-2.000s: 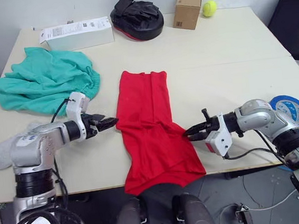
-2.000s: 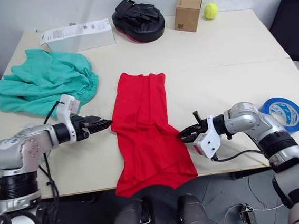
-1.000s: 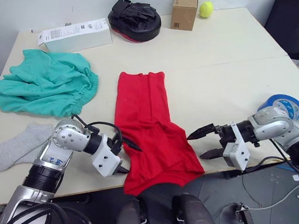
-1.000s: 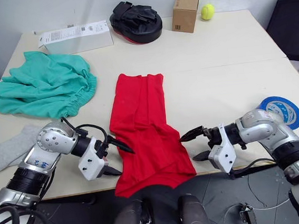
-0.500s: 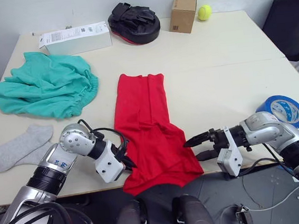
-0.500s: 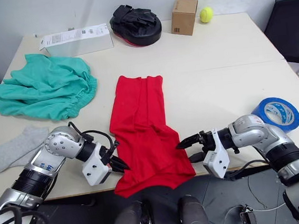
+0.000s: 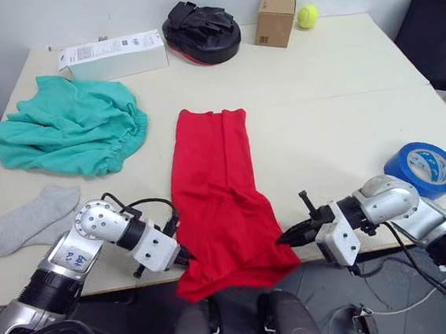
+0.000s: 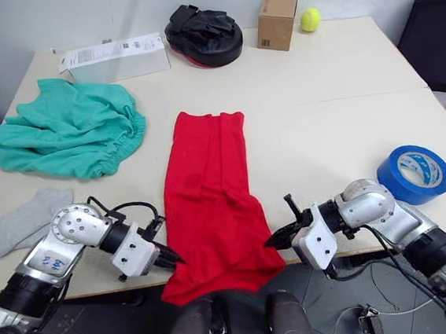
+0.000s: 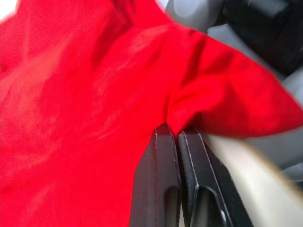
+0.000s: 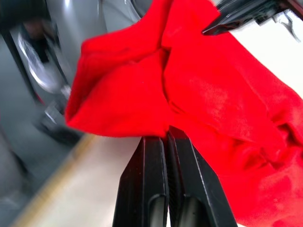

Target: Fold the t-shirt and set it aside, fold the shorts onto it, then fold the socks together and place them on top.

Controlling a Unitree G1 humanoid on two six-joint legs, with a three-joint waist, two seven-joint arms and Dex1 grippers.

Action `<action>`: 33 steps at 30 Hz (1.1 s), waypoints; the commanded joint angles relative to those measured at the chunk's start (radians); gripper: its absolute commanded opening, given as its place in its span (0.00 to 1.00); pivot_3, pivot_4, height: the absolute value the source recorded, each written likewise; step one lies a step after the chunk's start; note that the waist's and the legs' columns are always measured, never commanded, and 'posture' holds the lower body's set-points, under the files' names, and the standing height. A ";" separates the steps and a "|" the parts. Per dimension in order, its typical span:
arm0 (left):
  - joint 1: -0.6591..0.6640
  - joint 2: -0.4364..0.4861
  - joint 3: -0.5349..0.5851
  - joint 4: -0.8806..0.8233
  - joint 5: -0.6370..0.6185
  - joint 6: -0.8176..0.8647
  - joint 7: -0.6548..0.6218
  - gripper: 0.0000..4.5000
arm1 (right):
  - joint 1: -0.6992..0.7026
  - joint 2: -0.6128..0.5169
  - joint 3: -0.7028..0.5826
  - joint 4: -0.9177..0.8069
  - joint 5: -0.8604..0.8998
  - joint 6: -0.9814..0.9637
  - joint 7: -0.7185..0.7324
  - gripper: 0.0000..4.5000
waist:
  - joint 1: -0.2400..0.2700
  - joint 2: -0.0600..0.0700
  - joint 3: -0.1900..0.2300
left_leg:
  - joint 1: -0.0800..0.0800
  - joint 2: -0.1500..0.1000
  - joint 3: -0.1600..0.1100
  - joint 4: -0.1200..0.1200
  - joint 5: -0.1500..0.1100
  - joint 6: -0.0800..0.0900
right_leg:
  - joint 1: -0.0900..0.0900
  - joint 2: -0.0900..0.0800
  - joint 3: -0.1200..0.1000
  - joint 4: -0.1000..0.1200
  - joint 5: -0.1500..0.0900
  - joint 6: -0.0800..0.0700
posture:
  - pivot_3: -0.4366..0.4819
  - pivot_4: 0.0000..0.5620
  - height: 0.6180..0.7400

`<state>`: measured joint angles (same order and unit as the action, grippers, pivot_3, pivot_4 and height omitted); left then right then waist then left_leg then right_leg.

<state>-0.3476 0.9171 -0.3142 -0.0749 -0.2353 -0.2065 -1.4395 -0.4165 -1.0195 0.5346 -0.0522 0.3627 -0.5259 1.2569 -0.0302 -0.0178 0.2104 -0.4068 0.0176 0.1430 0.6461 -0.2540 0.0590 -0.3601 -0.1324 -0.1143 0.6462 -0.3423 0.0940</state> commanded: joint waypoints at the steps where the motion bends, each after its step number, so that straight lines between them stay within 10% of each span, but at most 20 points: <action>1: 0.040 0.069 0.054 -0.132 -0.108 0.192 -0.030 0.00 | 0.031 -0.072 -0.083 -0.182 0.204 0.281 0.060 0.00 | 0.003 0.001 0.000 | 0.000 0.000 0.000 0.000 -0.002 0.002 | 0.001 0.000 0.000 -0.001 0.000 0.000 | 0.48 0.27 1.00; 15: 0.030 0.100 0.180 -0.299 -0.260 0.559 0.054 0.00 | 0.057 -0.112 -0.329 -0.374 0.468 0.860 0.137 0.00 | 0.007 0.002 0.001 | -0.005 -0.001 0.000 -0.002 -0.006 -0.004 | -0.001 0.000 0.000 -0.012 0.000 0.000 | 0.48 0.27 1.00; 33: -0.444 -0.269 0.302 0.314 -0.184 0.753 0.457 0.00 | -0.428 0.317 -0.318 0.292 -0.005 0.887 -0.210 0.00 | 0.003 0.000 0.001 | -0.019 -0.003 0.005 0.003 0.004 0.003 | -0.016 0.001 -0.001 0.001 0.004 0.007 | 0.48 0.27 1.00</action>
<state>-0.7795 0.6483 -0.0362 0.2263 -0.4349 0.5680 -0.9938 -0.8231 -0.7048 0.2293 0.2206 0.3943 0.3918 1.0660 -0.0268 -0.0175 0.2112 -0.4256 0.0146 0.1479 0.6491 -0.2496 0.0618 -0.3764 -0.1316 -0.1147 0.6480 -0.3383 0.1008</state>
